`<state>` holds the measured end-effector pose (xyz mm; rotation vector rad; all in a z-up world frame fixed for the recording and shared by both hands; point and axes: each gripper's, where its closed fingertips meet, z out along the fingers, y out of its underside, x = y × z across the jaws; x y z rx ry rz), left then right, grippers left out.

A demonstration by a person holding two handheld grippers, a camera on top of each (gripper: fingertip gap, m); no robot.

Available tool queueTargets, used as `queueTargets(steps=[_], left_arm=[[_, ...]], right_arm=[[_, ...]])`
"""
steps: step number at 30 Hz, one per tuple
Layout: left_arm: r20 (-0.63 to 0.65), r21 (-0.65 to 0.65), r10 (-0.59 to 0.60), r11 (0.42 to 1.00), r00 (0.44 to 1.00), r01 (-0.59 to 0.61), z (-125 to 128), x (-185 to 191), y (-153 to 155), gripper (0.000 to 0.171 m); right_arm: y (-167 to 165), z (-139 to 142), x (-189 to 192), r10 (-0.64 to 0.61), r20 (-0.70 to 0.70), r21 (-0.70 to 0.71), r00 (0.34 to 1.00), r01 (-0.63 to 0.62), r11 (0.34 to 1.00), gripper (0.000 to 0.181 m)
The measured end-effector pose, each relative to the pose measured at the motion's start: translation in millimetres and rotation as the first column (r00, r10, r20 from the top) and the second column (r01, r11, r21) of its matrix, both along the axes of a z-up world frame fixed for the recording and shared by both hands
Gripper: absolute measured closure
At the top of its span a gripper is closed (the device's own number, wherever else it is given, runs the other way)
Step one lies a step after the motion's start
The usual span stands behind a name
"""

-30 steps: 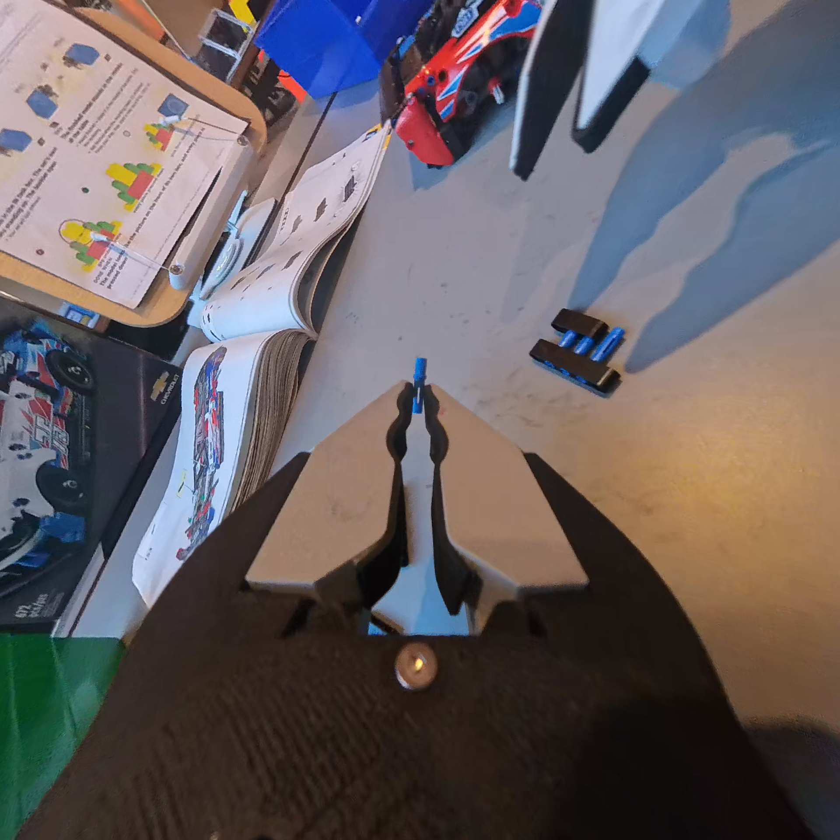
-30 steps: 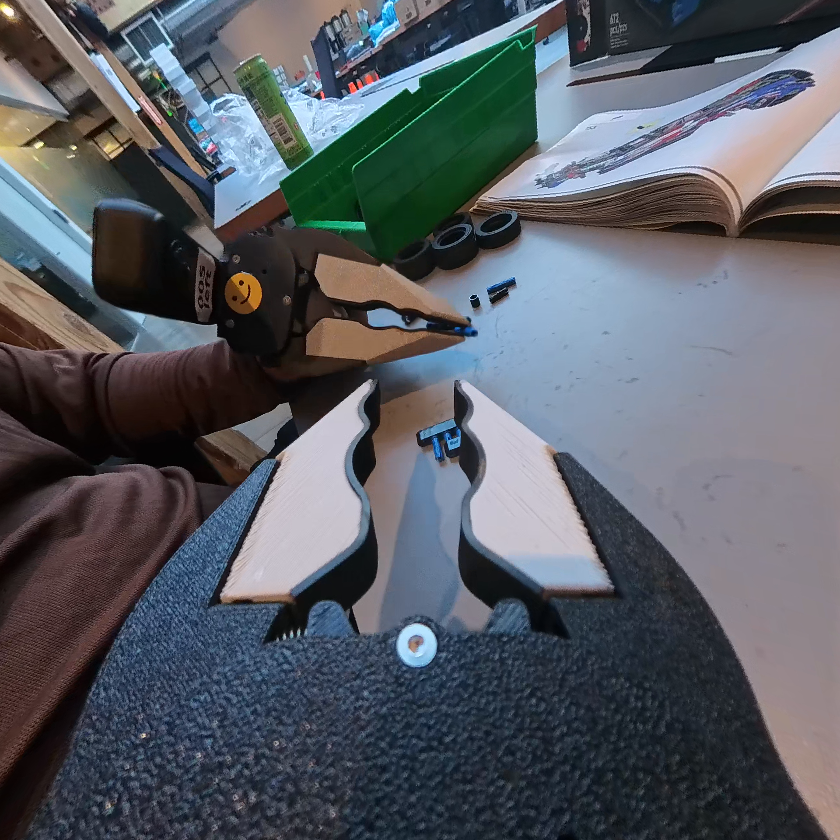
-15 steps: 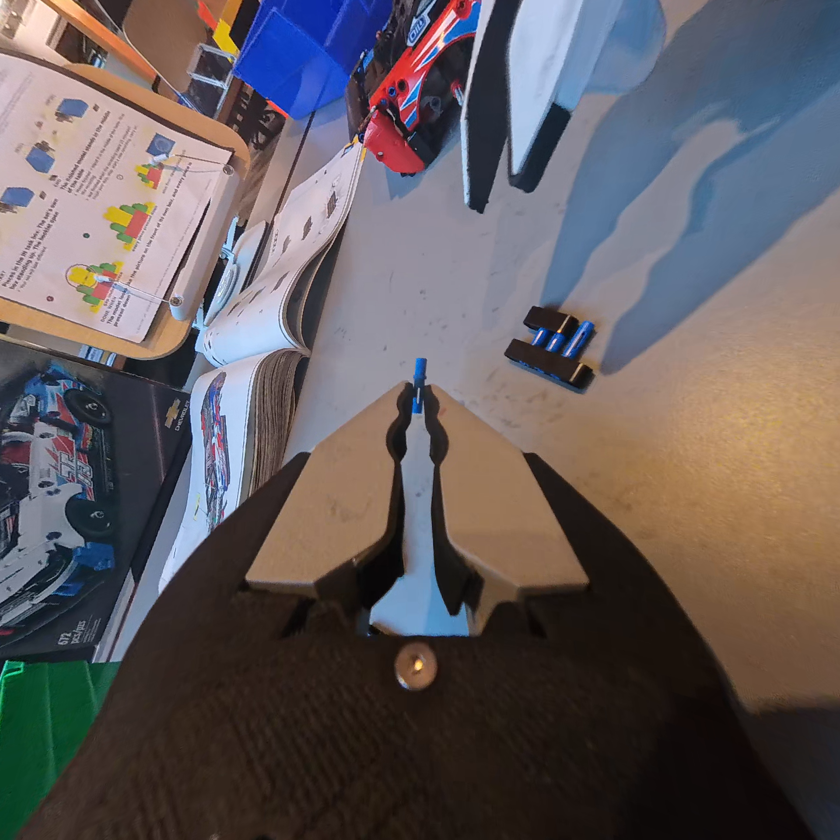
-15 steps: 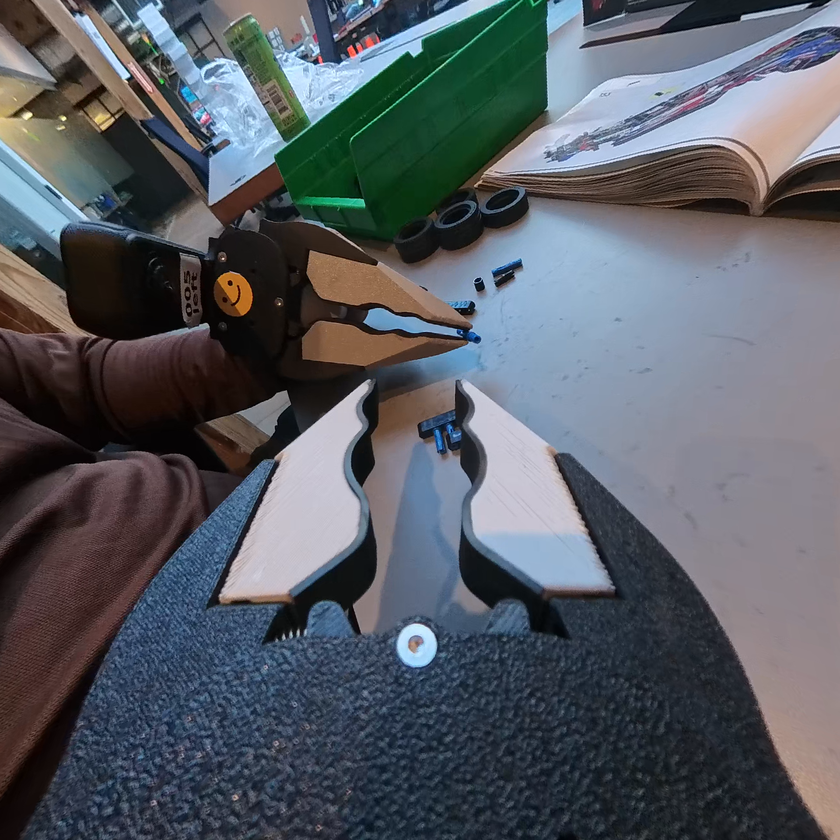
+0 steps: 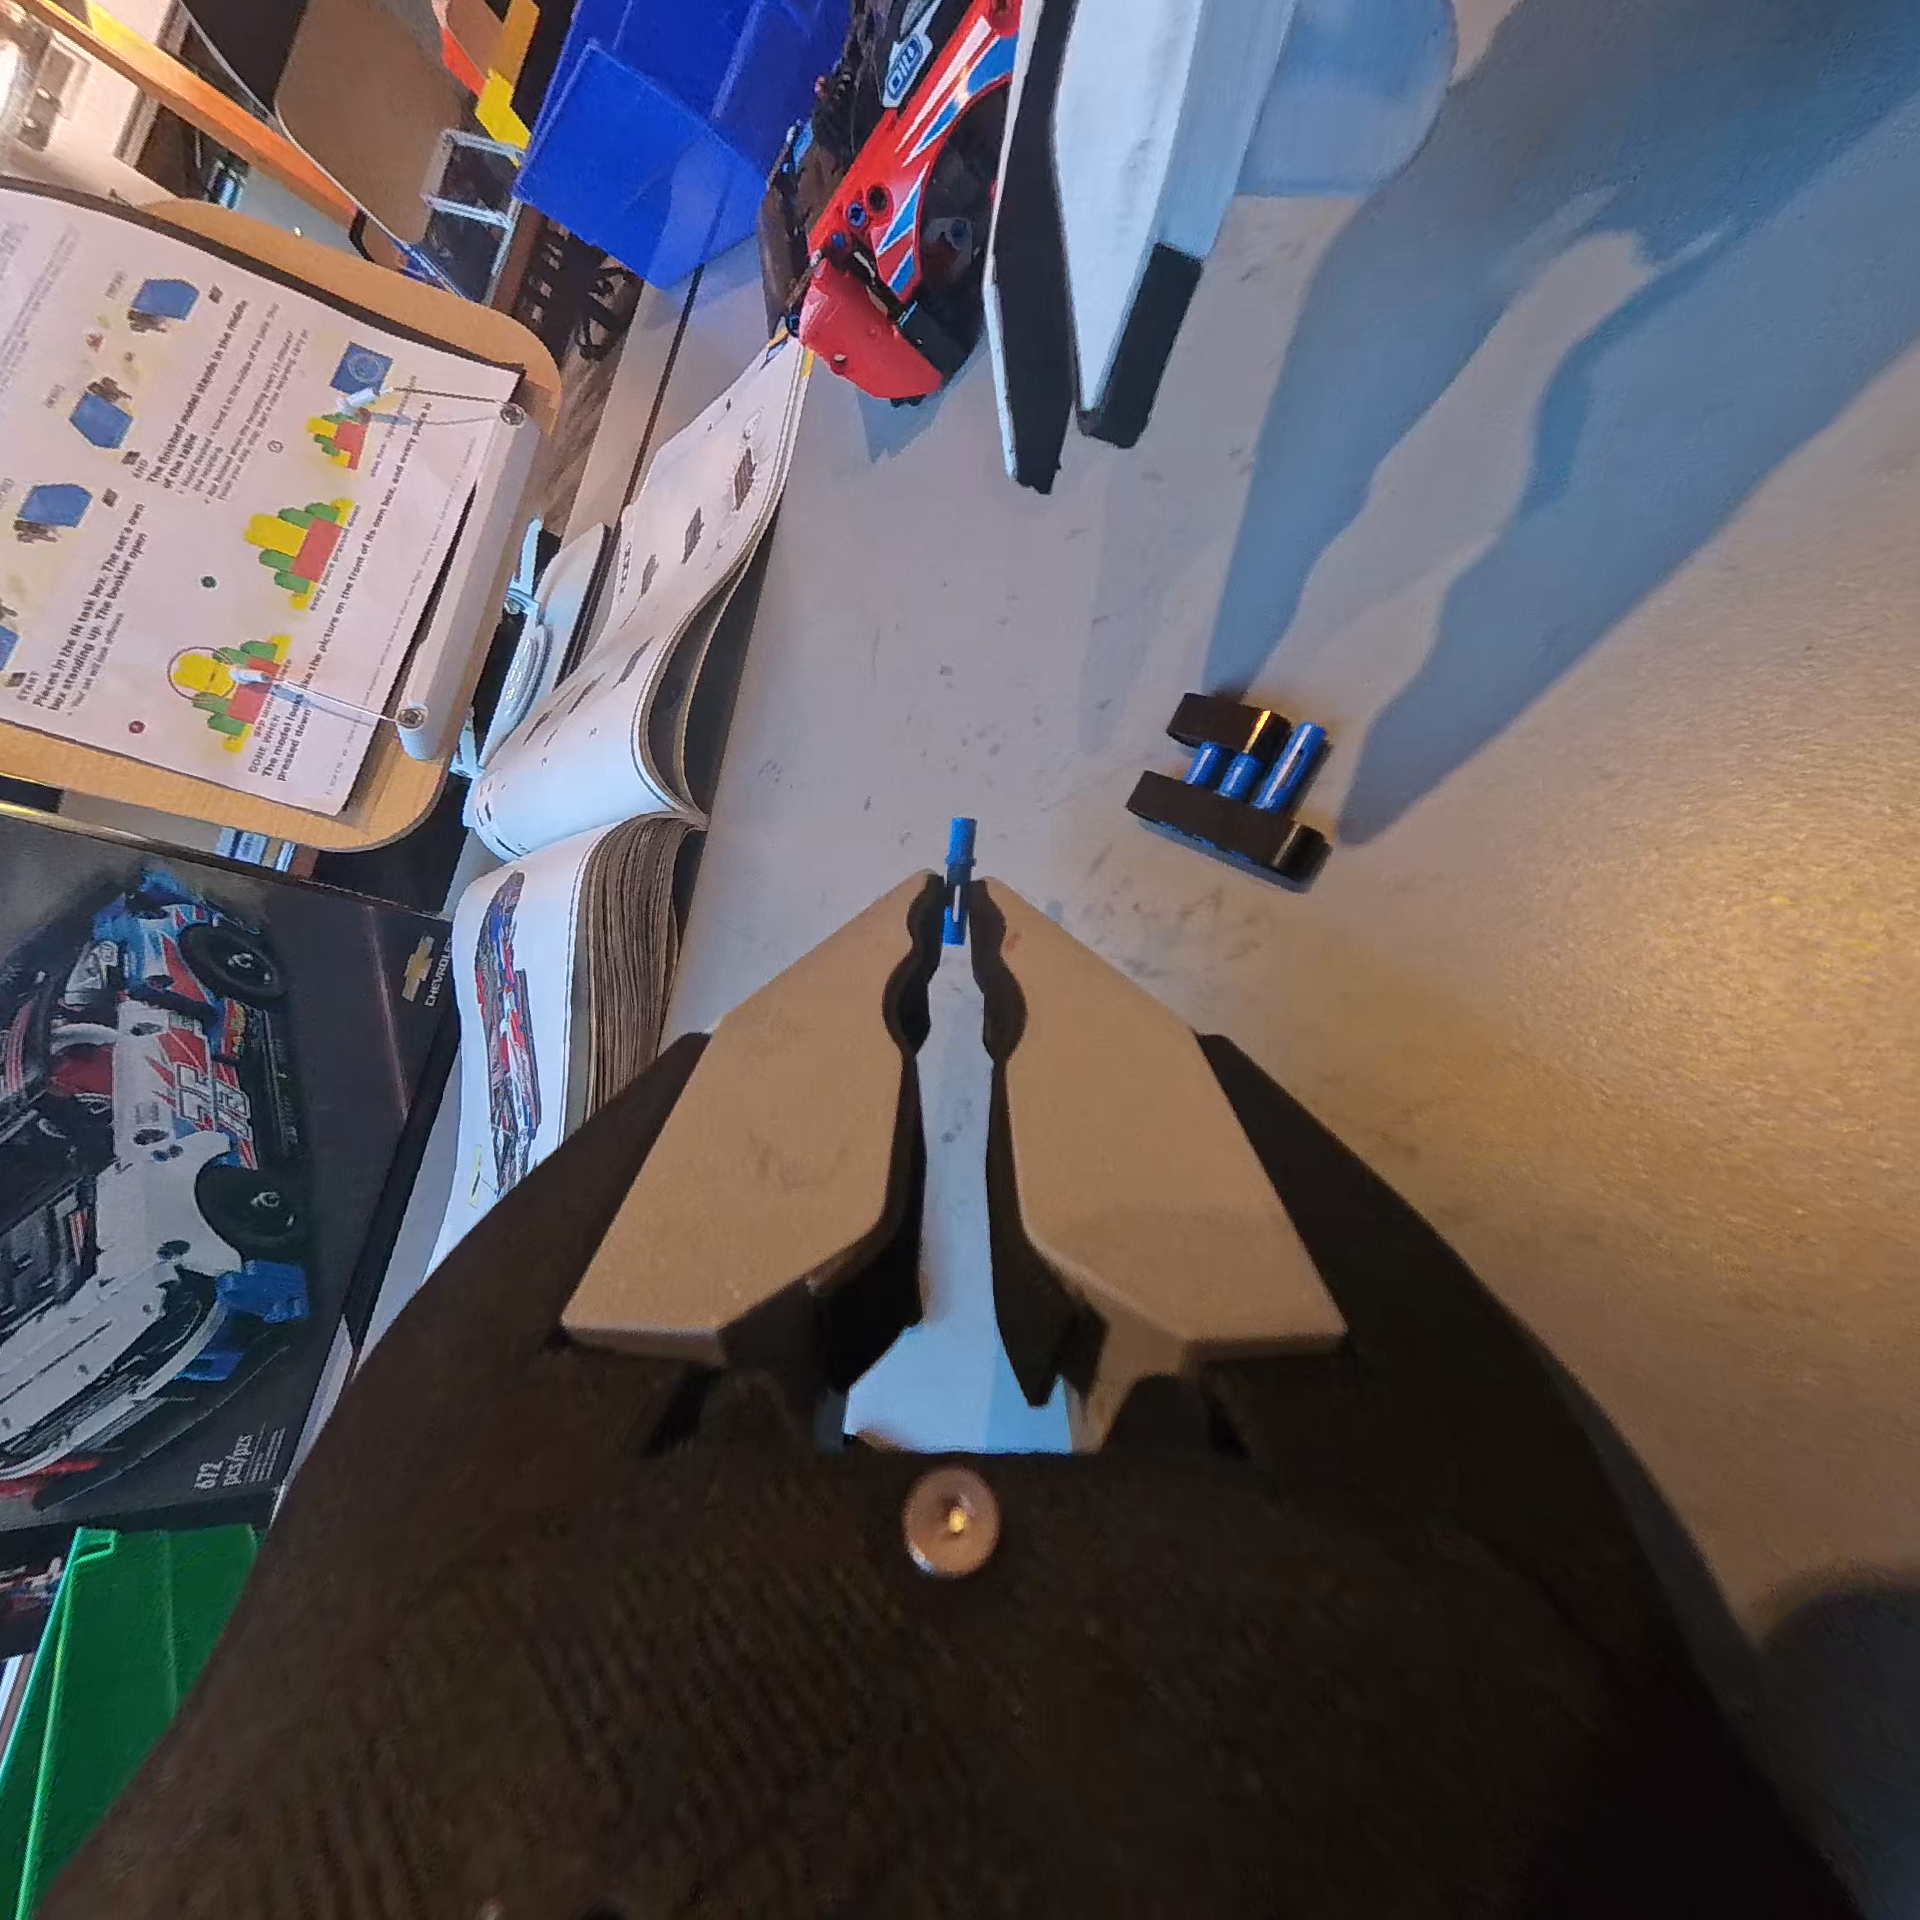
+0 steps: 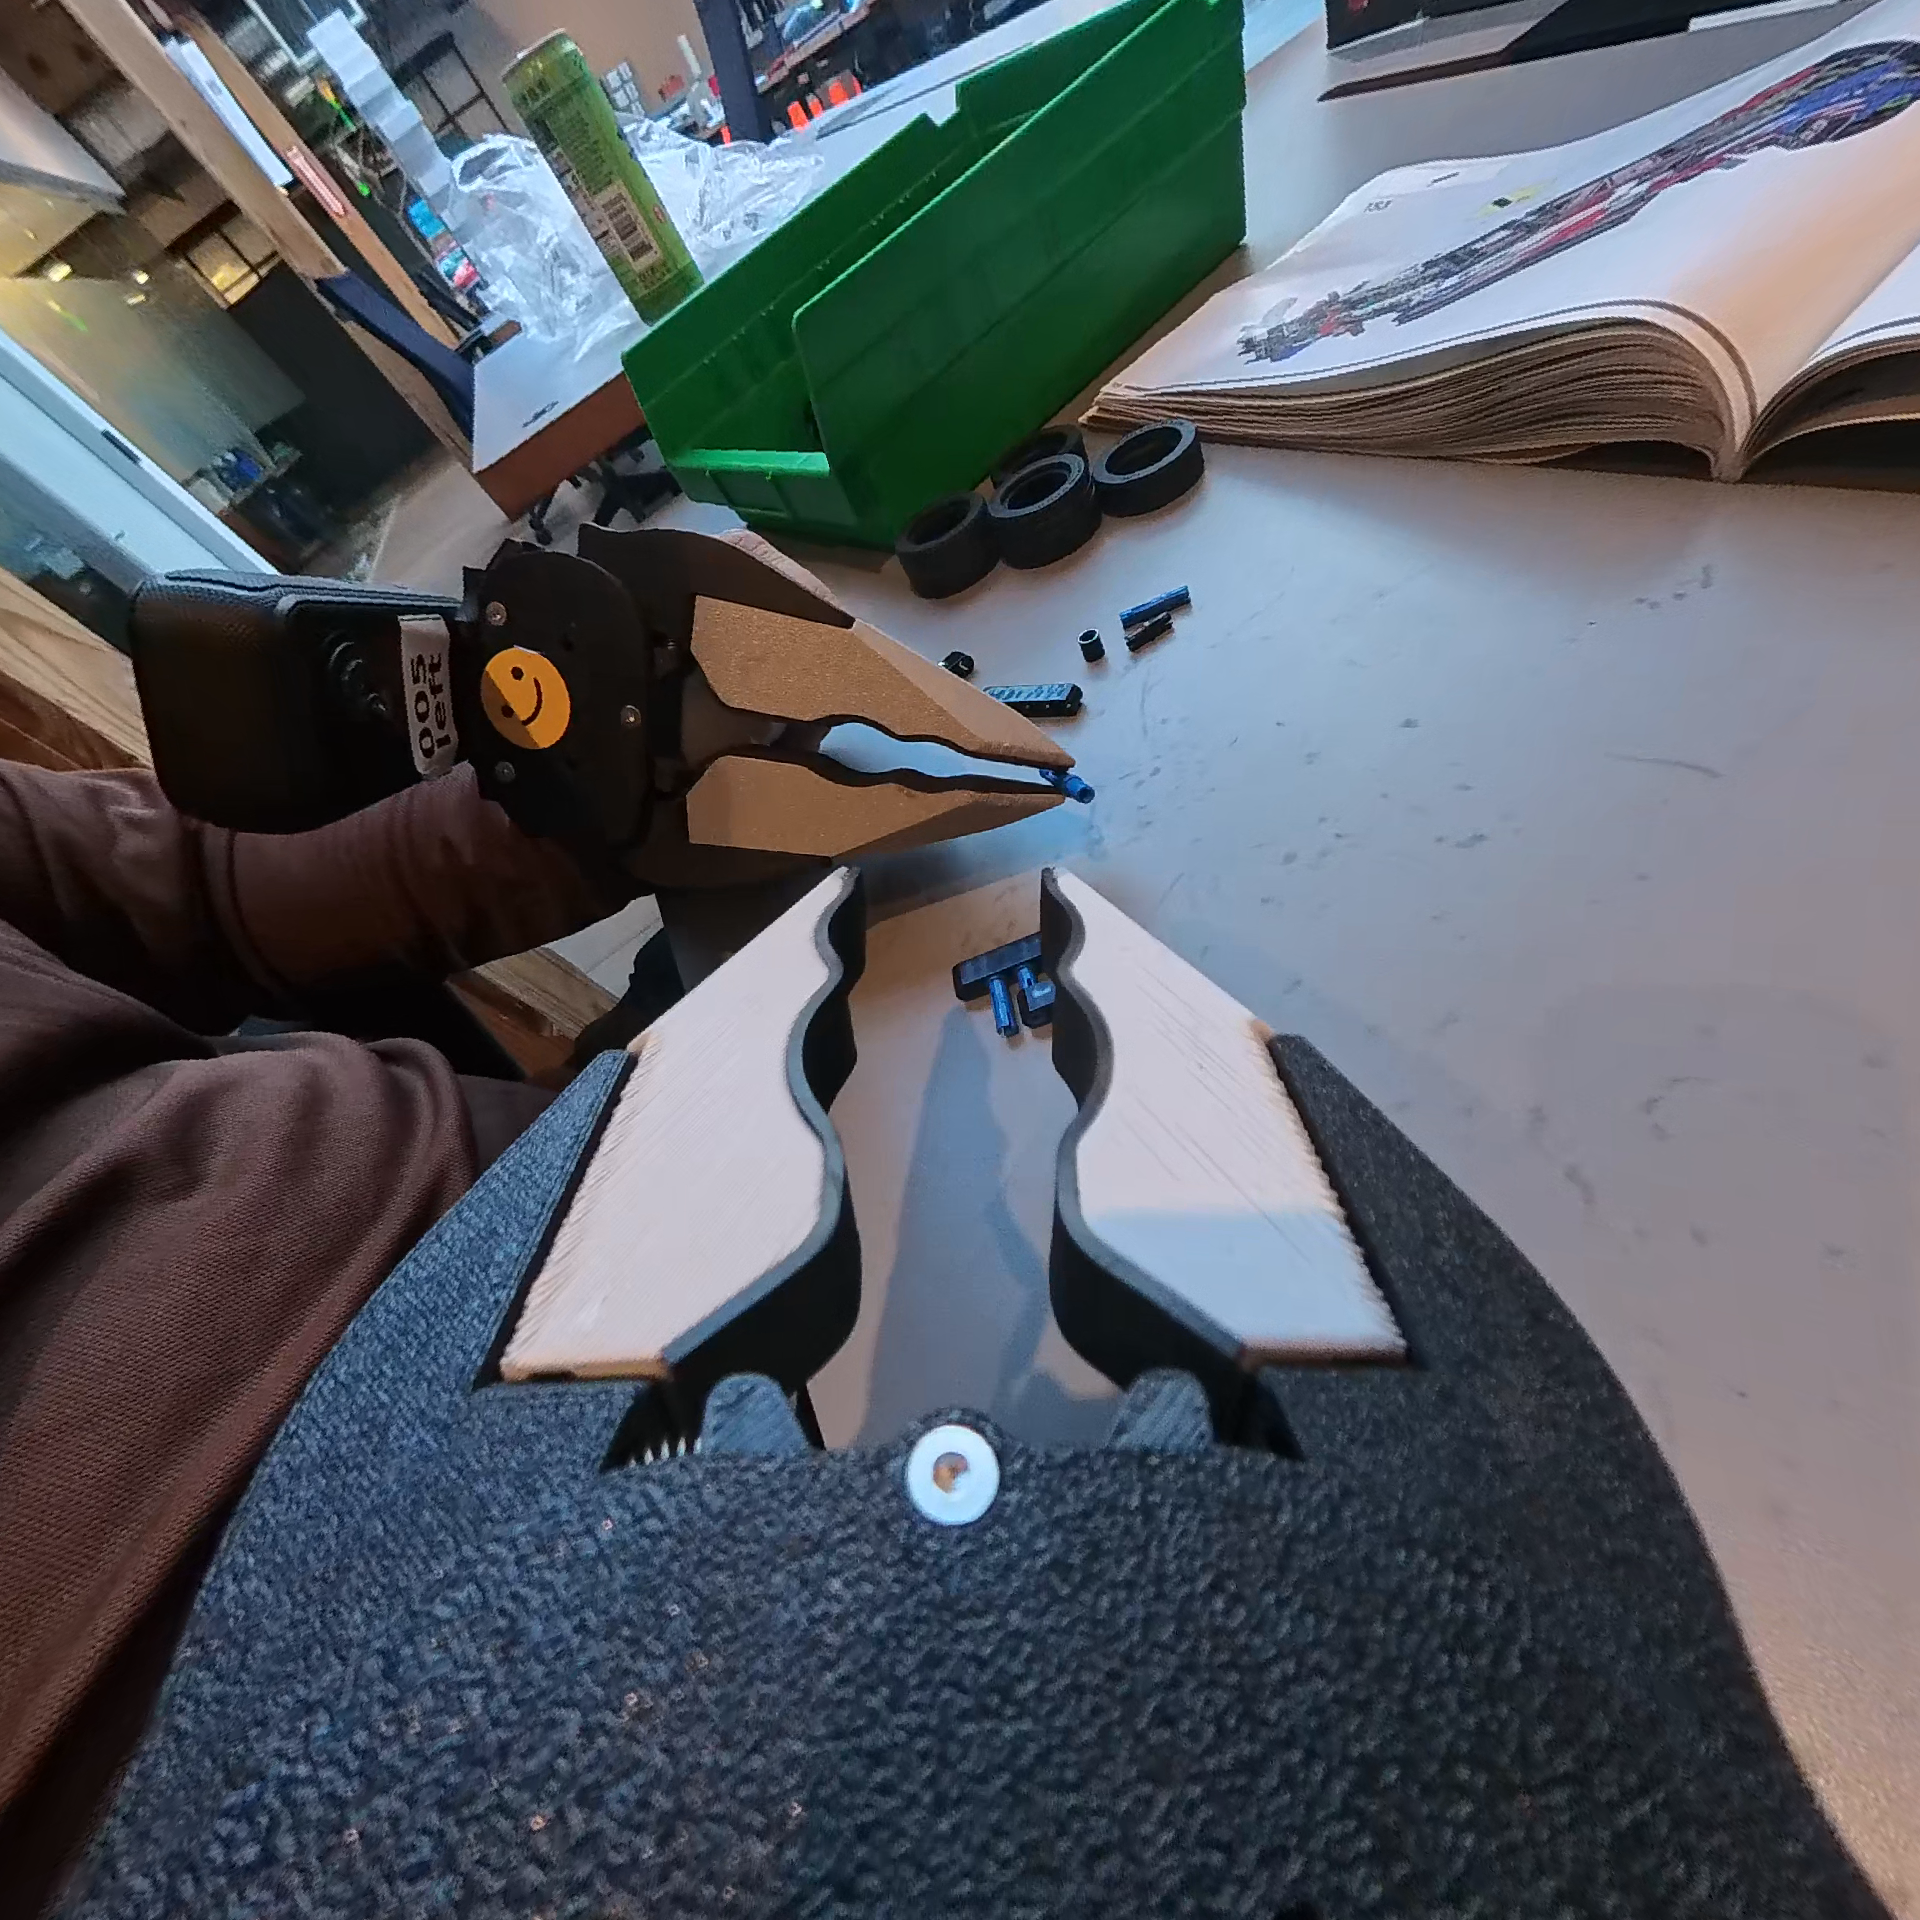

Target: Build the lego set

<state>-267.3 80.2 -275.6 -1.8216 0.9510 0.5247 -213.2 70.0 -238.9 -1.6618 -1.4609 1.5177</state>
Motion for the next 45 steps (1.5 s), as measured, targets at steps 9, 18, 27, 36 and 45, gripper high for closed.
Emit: queueTargets(steps=[9, 18, 27, 36, 45], left_arm=[[-0.006, 0.001, -0.002, 1.0, 1.0, 0.002, 0, 0, 0, 0.17], [0.261, -0.115, 0.041, 0.993, 0.964, -0.011, 1, 6, -6, 0.17], [0.571, -0.513, 0.341, 0.859, 0.747, -0.001, -25, -17, -27, 0.162], [0.494, -0.493, 0.377, 0.864, 0.784, -0.104, -5, -52, -41, 0.139], [0.475, -0.589, 0.43, 0.804, 0.768, -0.086, -2, -79, -44, 0.145]], right_arm=[[0, 0, 0, 0.002, 0.001, 0.0, 1.0, -0.002, 1.0, 0.148], [-2, -1, -1, 0.002, 0.007, 0.018, 1.0, -0.002, 1.0, 0.148], [-1, -2, -1, 0.001, 0.009, 0.018, 1.0, -0.001, 1.0, 0.148], [-1, 0, 0, -0.007, -0.001, 0.023, 1.0, 0.007, 1.0, 0.148], [-6, -4, -1, 0.013, 0.018, 0.051, 1.0, -0.014, 0.999, 0.149]])
